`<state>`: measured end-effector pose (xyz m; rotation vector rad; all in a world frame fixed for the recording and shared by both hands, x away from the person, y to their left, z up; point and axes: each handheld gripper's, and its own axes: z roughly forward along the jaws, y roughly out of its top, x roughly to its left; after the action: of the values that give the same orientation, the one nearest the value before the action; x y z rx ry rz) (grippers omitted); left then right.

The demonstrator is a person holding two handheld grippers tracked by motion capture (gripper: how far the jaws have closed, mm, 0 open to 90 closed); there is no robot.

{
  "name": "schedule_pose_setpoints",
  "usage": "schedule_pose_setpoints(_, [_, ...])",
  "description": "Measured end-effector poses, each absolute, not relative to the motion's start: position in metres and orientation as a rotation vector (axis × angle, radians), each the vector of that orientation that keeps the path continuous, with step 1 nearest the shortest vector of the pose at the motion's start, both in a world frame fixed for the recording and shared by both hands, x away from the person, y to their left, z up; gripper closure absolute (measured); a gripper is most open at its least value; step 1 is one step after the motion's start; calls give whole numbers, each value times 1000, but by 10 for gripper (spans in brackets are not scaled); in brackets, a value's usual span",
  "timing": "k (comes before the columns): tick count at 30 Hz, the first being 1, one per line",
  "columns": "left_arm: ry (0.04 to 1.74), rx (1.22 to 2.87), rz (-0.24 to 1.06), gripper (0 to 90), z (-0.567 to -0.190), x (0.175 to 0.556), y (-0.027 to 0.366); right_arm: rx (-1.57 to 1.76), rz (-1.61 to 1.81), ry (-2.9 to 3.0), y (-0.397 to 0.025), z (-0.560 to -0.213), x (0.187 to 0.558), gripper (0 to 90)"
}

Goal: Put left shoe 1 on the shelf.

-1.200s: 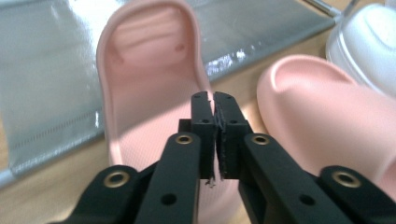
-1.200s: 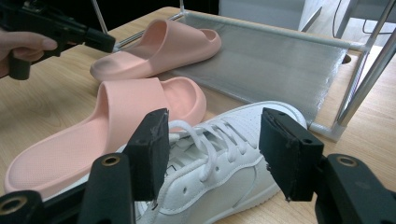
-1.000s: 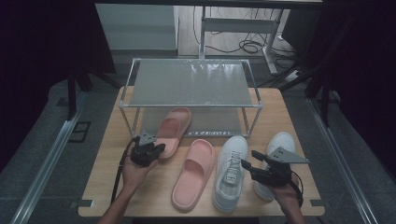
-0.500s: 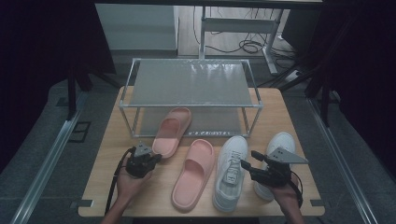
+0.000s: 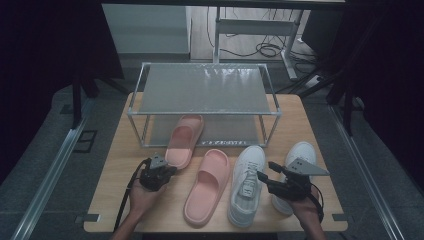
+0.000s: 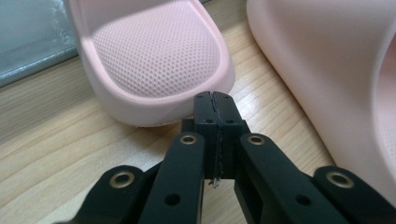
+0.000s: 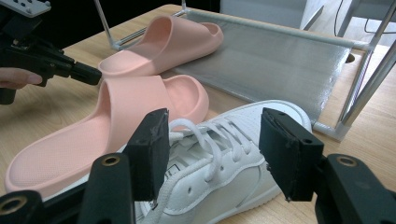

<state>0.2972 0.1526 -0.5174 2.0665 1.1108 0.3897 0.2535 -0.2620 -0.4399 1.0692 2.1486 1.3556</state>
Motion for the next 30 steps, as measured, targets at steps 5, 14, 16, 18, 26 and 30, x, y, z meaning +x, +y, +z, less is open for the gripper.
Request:
schedule_pose_setpoints(5, [1105,2066,393,900,-516,301,149,1067,1357,2149,-261,-440,254,438])
schedule_pose_setpoints(14, [1127,2049,401,900,-517,312,148,1063,1354,2151,-261,-440,254,438])
schedule_pose_setpoints(16, [1127,2049,401,900,-517,315,146,1063,1355,2151,-261,-441,254,438])
schedule_pose_setpoints(18, [1127,2050,408,900,-517,318,144,1063,1353,2152,-261,-441,254,438])
schedule_pose_setpoints(26, [1128,2054,415,900,-518,331,132,1064,1352,2156,-261,-441,255,438])
schedule_pose_setpoints(30, [1125,2055,419,900,-519,337,125,1066,1355,2153,-261,-441,254,438])
